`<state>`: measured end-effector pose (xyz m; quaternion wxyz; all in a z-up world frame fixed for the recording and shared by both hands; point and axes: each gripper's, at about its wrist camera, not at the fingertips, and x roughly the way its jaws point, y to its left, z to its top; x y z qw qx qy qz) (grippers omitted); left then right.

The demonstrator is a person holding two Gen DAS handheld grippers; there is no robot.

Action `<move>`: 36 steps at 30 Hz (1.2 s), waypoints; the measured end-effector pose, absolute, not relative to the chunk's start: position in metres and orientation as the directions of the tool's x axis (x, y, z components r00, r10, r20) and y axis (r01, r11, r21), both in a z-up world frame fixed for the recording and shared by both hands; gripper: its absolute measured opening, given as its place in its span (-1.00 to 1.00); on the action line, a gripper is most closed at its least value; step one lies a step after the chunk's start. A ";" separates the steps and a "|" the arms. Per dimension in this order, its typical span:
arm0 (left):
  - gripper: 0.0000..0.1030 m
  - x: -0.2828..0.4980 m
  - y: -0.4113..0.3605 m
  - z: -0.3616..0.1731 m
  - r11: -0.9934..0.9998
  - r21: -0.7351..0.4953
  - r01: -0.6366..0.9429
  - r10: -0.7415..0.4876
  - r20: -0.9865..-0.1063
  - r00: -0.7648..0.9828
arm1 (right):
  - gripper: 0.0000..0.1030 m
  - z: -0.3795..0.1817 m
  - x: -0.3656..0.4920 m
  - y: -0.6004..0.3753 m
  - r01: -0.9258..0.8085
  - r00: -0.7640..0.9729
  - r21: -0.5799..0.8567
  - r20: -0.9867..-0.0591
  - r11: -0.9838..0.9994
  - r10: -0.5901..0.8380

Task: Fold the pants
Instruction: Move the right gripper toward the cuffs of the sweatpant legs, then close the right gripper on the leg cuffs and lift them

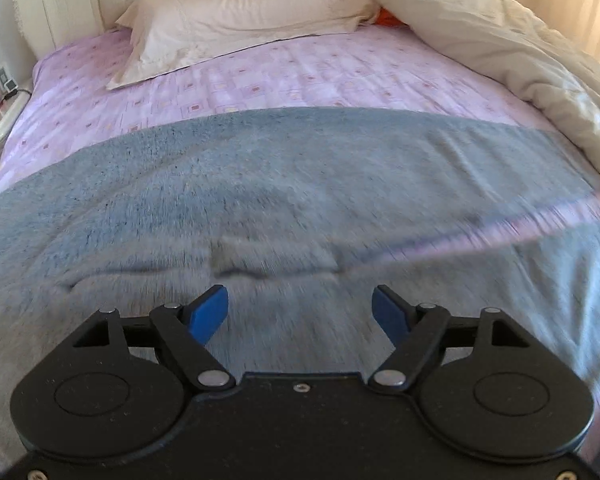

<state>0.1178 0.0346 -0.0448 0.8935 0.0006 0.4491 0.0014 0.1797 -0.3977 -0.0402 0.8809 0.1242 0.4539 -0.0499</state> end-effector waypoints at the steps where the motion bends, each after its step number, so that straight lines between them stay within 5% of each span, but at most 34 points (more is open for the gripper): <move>1: 0.53 0.112 0.032 -0.044 1.000 0.005 0.008 -0.001 -0.806 0.592 | -0.84 -0.044 0.168 -0.402 0.214 0.569 0.187 -0.821 0.959 0.033; 10: 0.53 0.068 0.008 -0.059 0.993 0.035 0.115 -0.031 -0.851 0.524 | -0.84 -0.076 0.143 -0.416 0.284 0.446 0.215 -0.892 0.934 0.070; 19: 0.53 0.078 0.016 -0.082 0.998 0.004 0.055 -0.021 -0.891 0.454 | -0.84 -0.076 0.209 -0.397 0.246 0.474 0.231 -0.876 0.941 0.091; 27: 0.55 0.080 0.017 -0.087 0.999 0.014 0.036 -0.004 -0.890 0.455 | -0.82 -0.061 0.157 -0.413 0.297 0.523 0.252 -0.850 0.921 0.064; 31: 0.55 0.079 0.012 -0.088 0.998 0.034 0.049 0.008 -0.885 0.465 | -0.37 -0.071 0.121 -0.429 0.355 0.526 0.309 -0.846 0.882 0.085; 36: 0.55 0.079 0.013 -0.088 0.998 0.032 0.047 0.007 -0.885 0.465 | -0.37 -0.087 0.110 -0.433 0.355 0.545 0.397 -0.823 0.846 0.157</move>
